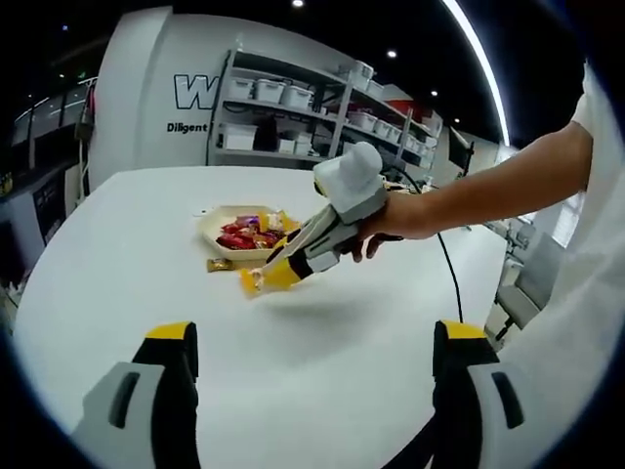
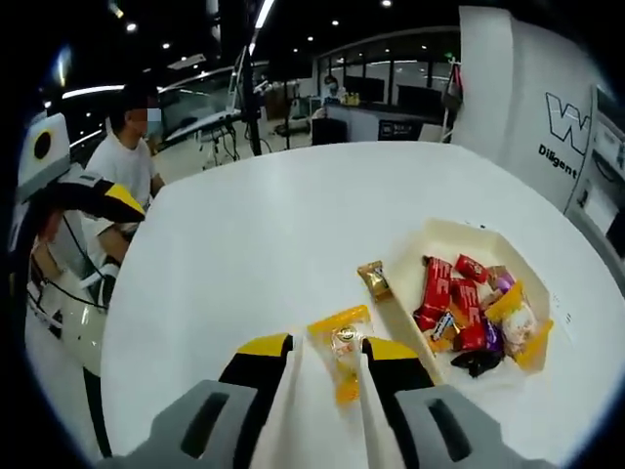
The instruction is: Place the target food into the container with the food tongs after gripping and lifting it, then release it inside without dropping or visibly crushing the food.
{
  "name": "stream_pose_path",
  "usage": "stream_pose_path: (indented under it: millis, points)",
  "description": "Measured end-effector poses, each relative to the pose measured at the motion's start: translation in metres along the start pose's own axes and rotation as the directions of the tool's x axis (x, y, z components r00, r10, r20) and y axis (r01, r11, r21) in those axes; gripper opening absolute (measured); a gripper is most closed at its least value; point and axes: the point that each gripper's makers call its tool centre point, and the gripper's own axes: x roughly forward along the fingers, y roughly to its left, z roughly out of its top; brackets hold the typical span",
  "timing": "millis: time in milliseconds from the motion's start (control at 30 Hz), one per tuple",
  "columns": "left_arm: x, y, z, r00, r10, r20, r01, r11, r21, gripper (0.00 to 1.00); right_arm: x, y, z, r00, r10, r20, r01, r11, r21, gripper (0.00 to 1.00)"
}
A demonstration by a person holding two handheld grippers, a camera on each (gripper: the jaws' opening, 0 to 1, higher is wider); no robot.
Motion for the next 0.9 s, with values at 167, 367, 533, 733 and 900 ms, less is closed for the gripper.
stream_pose_path:
  millis: [167,367,533,733,900]
  points:
    - [0.004,-0.002,0.0,1.0,-0.01,-0.007,0.01,1.0,0.007,0.97,-0.01,0.005,-0.009,1.0,-0.013,0.009,0.013,1.0,0.022,0.24]
    - [0.009,-0.006,0.002,1.0,-0.022,-0.005,0.022,1.0,0.012,0.97,-0.026,0.014,-0.023,0.999,-0.032,0.027,0.031,0.998,0.054,0.24]
    - [0.013,-0.009,0.004,0.999,-0.033,-0.004,0.034,0.999,0.014,0.97,-0.039,0.024,-0.034,0.999,-0.04,0.031,0.038,0.998,0.046,0.24]
    - [0.015,-0.014,0.004,0.999,-0.047,-0.007,0.047,0.999,0.023,0.97,-0.051,0.025,-0.037,0.997,-0.053,0.05,0.049,0.996,0.075,0.25]
    - [0.014,-0.015,0.004,0.999,-0.046,-0.006,0.046,0.999,0.023,0.97,-0.054,0.019,-0.033,0.996,-0.059,0.067,0.054,0.996,0.072,0.25]
